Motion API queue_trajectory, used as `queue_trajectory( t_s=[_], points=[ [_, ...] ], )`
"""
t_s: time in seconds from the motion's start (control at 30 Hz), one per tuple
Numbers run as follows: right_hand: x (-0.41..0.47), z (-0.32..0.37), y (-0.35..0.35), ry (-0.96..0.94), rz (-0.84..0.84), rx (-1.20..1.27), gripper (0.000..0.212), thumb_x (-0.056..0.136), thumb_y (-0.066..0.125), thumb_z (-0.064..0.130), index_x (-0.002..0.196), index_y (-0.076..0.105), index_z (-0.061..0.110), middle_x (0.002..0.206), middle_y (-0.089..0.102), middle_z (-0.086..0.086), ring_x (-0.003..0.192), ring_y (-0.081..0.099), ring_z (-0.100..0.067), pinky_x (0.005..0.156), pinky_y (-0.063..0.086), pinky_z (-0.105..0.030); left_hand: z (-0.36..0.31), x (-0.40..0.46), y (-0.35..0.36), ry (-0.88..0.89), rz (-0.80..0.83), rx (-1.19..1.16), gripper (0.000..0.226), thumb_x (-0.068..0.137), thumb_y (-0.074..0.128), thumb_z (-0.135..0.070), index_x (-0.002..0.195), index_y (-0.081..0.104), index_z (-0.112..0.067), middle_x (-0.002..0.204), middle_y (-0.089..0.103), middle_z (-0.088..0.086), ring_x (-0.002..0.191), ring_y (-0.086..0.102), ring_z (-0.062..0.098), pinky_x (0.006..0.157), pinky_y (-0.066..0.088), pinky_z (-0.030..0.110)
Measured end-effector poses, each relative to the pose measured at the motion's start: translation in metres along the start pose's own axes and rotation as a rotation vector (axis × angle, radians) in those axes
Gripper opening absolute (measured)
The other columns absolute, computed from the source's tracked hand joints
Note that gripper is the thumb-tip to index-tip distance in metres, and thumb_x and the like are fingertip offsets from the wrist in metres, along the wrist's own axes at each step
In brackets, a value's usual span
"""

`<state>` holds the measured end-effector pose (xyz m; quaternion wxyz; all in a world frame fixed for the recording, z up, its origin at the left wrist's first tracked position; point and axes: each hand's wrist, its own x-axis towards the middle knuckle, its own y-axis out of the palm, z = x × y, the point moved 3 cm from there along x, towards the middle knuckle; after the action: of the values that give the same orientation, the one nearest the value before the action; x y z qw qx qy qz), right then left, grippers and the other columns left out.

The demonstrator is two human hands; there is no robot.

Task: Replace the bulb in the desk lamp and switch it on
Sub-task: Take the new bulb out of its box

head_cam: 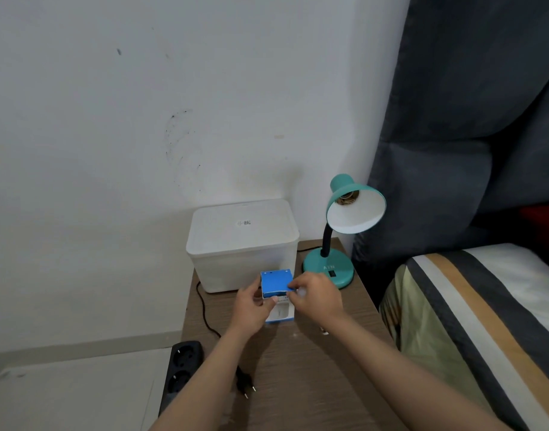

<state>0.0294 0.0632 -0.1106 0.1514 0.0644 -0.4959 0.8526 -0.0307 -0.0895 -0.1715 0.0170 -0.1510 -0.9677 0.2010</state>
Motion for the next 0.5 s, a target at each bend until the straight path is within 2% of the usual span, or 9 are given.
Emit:
queue_trajectory(
  t_s=[0.2, 0.27, 0.33, 0.4, 0.5],
  points=[
    [-0.005, -0.003, 0.006, -0.006, 0.029, -0.020, 0.026, 0.085, 0.061, 0.037, 0.104, 0.071, 0.024, 0.100, 0.067, 0.005, 0.091, 0.059, -0.011, 0.071, 0.052, -0.028, -0.001, -0.001, 0.000, 0.013, -0.024, 0.038, 0.063, 0.084, 0.068, -0.020, 0.140, 0.038, -0.026, 0.124, 0.051, 0.004, 0.098, 0.058, 0.011, 0.074, 0.051, 0.018],
    [-0.005, -0.004, 0.005, -0.003, 0.044, -0.028, 0.027, 0.085, 0.060, 0.038, 0.106, 0.070, 0.025, 0.100, 0.067, 0.006, 0.092, 0.059, -0.012, 0.071, 0.051, -0.026, 0.000, -0.002, 0.001, 0.035, -0.037, 0.064, 0.063, 0.085, 0.067, -0.021, 0.140, 0.038, -0.026, 0.116, 0.056, 0.006, 0.084, 0.061, 0.008, 0.066, 0.049, 0.014],
    [-0.005, -0.003, 0.004, 0.004, 0.070, -0.031, 0.028, 0.084, 0.060, 0.039, 0.108, 0.069, 0.026, 0.102, 0.066, 0.006, 0.093, 0.059, -0.011, 0.071, 0.049, -0.024, 0.001, -0.002, 0.003, 0.049, -0.046, 0.121, 0.058, 0.085, 0.066, -0.025, 0.137, 0.041, -0.028, 0.094, 0.058, 0.010, 0.063, 0.054, 0.007, 0.057, 0.043, 0.013],
    [-0.005, -0.002, 0.001, 0.023, 0.105, -0.014, 0.031, 0.084, 0.060, 0.041, 0.109, 0.068, 0.026, 0.105, 0.065, 0.006, 0.096, 0.059, -0.010, 0.073, 0.046, -0.023, 0.003, -0.001, 0.004, 0.062, -0.066, 0.180, 0.055, 0.086, 0.065, -0.030, 0.136, 0.044, -0.028, 0.082, 0.056, 0.011, 0.061, 0.046, 0.006, 0.061, 0.042, 0.020],
    [-0.007, -0.002, -0.007, 0.093, 0.182, 0.101, 0.038, 0.080, 0.064, 0.040, 0.115, 0.062, 0.024, 0.113, 0.059, 0.003, 0.104, 0.056, -0.013, 0.081, 0.044, -0.024, 0.000, -0.003, 0.003, 0.063, -0.065, 0.235, 0.054, 0.087, 0.063, -0.030, 0.137, 0.044, -0.023, 0.092, 0.062, 0.009, 0.075, 0.058, 0.014, 0.071, 0.053, 0.030]
  ],
)
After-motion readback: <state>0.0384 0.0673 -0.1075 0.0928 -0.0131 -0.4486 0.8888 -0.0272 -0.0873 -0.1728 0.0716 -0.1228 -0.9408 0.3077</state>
